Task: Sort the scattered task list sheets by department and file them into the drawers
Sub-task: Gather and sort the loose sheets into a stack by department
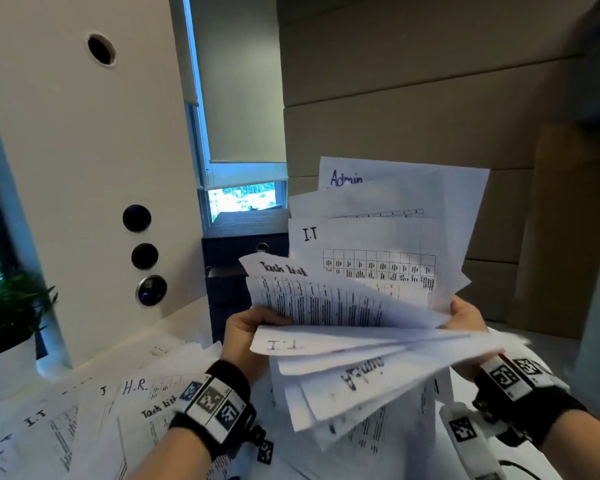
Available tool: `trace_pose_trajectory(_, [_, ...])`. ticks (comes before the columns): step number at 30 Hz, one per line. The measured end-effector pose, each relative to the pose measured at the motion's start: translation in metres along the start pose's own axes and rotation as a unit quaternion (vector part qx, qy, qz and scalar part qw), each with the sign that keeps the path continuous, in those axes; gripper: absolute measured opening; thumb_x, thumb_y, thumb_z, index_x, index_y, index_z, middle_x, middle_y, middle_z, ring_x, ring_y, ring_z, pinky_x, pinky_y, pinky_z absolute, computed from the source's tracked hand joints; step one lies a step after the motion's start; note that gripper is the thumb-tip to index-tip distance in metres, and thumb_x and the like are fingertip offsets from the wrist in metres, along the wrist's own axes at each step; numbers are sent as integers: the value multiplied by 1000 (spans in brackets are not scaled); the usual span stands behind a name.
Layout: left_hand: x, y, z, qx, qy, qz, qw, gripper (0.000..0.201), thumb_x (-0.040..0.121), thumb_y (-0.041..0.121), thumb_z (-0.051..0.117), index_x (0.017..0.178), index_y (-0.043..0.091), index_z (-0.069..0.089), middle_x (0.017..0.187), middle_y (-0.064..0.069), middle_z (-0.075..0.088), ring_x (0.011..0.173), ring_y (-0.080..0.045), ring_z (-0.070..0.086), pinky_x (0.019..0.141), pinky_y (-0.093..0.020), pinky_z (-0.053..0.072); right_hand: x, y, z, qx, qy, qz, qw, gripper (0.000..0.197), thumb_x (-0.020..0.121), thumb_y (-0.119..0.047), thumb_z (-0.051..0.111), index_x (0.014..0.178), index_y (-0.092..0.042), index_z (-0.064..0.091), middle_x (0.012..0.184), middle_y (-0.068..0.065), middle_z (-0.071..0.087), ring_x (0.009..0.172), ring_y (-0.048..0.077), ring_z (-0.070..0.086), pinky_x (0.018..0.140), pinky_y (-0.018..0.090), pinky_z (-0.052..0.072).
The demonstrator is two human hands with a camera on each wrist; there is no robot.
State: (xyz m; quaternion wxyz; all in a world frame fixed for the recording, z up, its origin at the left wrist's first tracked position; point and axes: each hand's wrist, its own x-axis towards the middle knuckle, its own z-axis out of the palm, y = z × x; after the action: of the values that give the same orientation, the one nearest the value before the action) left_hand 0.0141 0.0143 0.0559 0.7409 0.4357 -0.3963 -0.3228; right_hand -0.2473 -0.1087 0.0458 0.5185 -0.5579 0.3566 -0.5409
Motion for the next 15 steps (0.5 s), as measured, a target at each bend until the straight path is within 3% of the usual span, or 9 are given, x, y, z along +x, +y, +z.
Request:
trace_pose_trajectory(2, [2, -1, 4, 11, 15, 1, 1000, 55, 78, -23, 48, 42, 15, 67, 50, 1, 63, 50, -14, 60, 50, -22, 51, 4, 7, 3, -93, -31, 66, 993, 32, 78, -6, 73, 102, 6, 56, 90, 18, 67, 92, 36, 66, 71, 37, 57])
trace_pose_trajectory(3, [3, -2, 6, 6, 20, -5, 1000, 50, 80, -21, 48, 46, 12, 66, 51, -1, 63, 53, -18, 60, 51, -24, 52, 4, 8, 3, -174, -38, 96, 979, 26, 85, -11, 65, 101, 7, 55, 99, 27, 60, 98, 42, 58, 87, 51, 52])
trace_pose_trajectory(4, [3, -2, 10, -10, 19, -10, 1000, 44, 80, -20, 46, 50, 6, 65, 52, -5, 63, 53, -21, 60, 52, -25, 52, 0, 6, 4, -200, -32, 123, 972, 21, 86, -16, 62, 96, 2, 57, 100, 30, 56, 96, 39, 54, 91, 59, 46])
trace_pose_trajectory(5, [2, -2, 12, -25, 20, -12, 999, 41, 78, -21, 45, 50, 2, 64, 52, -7, 62, 51, -23, 60, 51, -26, 52, 1, 5, 2, -164, -36, 76, 983, 11, 80, -16, 64, 84, -6, 60, 90, 28, 56, 87, 33, 53, 83, 65, 45])
trace_pose_trajectory(7, [1, -5, 14, -28, 29, -3, 999, 44, 74, -22, 47, 45, 5, 66, 52, -8, 62, 49, -23, 59, 53, -29, 52, -1, 1, -2, -106, -49, -19, 993, 7, 73, -9, 64, 68, -11, 59, 75, 28, 56, 72, 25, 49, 67, 61, 46])
trace_pose_trajectory(9, [-1, -6, 12, -38, 40, 2, 998, 37, 68, -19, 52, 44, 6, 66, 53, -9, 62, 51, -24, 59, 56, -31, 52, 4, 9, -15, -61, -43, 6, 997, 16, 73, -2, 69, 72, 5, 55, 77, 39, 53, 73, 26, 49, 63, 51, 43])
trace_pose_trajectory(11, [-2, -5, 9, -72, 51, -14, 996, 33, 69, -17, 51, 43, 0, 63, 50, -9, 61, 47, -23, 59, 47, -26, 51, 5, 18, -17, -23, -46, 39, 998, 40, 64, -10, 82, 79, 14, 54, 75, 33, 51, 78, 31, 51, 64, 46, 41])
trace_pose_trajectory(13, [-2, -3, 5, -91, 58, -15, 994, 34, 74, -21, 45, 46, -6, 59, 48, -10, 59, 39, -19, 57, 38, -19, 47, 2, 17, -15, -12, -44, 34, 998, 40, 69, -5, 77, 84, 22, 52, 81, 28, 57, 78, 32, 54, 65, 44, 43])
trace_pose_trajectory(15, [1, -4, -4, -85, 72, -8, 994, 33, 77, -23, 42, 55, -5, 60, 47, -9, 59, 35, -15, 55, 36, -15, 44, -3, 11, -13, -10, -35, 19, 999, 27, 74, 1, 72, 88, 19, 57, 84, 26, 61, 77, 31, 56, 66, 42, 46])
